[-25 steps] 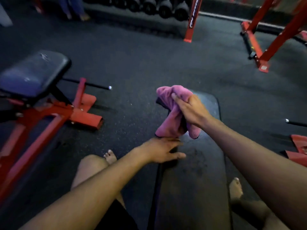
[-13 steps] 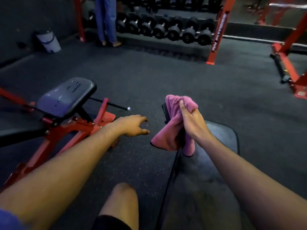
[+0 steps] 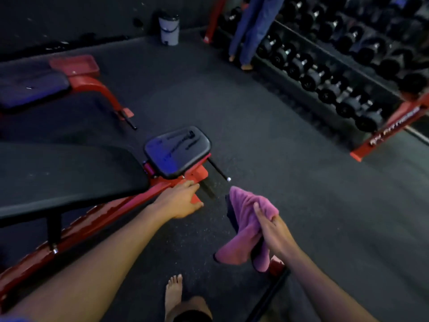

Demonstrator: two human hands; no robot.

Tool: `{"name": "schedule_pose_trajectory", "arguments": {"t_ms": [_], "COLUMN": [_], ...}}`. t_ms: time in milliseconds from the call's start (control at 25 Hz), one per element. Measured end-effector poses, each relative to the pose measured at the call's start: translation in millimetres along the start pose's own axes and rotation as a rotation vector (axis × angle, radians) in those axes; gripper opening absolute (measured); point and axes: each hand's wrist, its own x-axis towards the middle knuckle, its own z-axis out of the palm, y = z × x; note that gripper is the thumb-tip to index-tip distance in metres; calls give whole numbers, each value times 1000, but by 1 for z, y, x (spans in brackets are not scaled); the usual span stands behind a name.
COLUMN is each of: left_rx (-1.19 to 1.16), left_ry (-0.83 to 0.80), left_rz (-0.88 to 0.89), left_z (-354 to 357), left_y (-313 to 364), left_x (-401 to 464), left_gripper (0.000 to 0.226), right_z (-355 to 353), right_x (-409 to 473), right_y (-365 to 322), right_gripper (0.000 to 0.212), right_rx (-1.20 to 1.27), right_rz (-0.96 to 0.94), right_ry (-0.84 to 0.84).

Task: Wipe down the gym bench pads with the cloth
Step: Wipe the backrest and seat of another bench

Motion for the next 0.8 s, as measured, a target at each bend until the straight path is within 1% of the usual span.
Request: {"name": "schedule_pose_trajectory", "arguments": {"t_ms": [120, 200, 240, 360, 480, 560, 680, 800], "left_rx": [-68, -99, -121, -183, -178, -176, -182, -184], "left_ry": [23, 26, 36, 57, 27, 2, 16, 39], "left_rz": [-56, -82, -99, -162, -192, -211, -221, -226], "left_z": [-60, -84, -94, -113, -117, -117, -127, -140], "left_y": [-38, -50, -57, -67, -62, -58, -57, -58], "left_x": [-30, -42, -46, -57, -68, -72, -60, -39], "left_gripper": [75, 74, 75, 76, 77, 77, 78, 77], "right_z": [7, 9, 11, 19, 25, 29, 32, 35], "right_x": [-10, -13, -11, -4, 4, 10, 29, 64], "right_y": [-77, -103, -115, -140, -160, -169, -180, -185], "right_gripper": [14, 11, 13, 24, 20, 22, 38, 44], "right_rx": [-45, -63, -68, -51, 20, 73, 143, 141], "right_rz": [13, -5, -27, -59, -54, -66, -68, -92], "right_ry": [-38, -62, -77, -74, -93, -100, -117, -148]}}
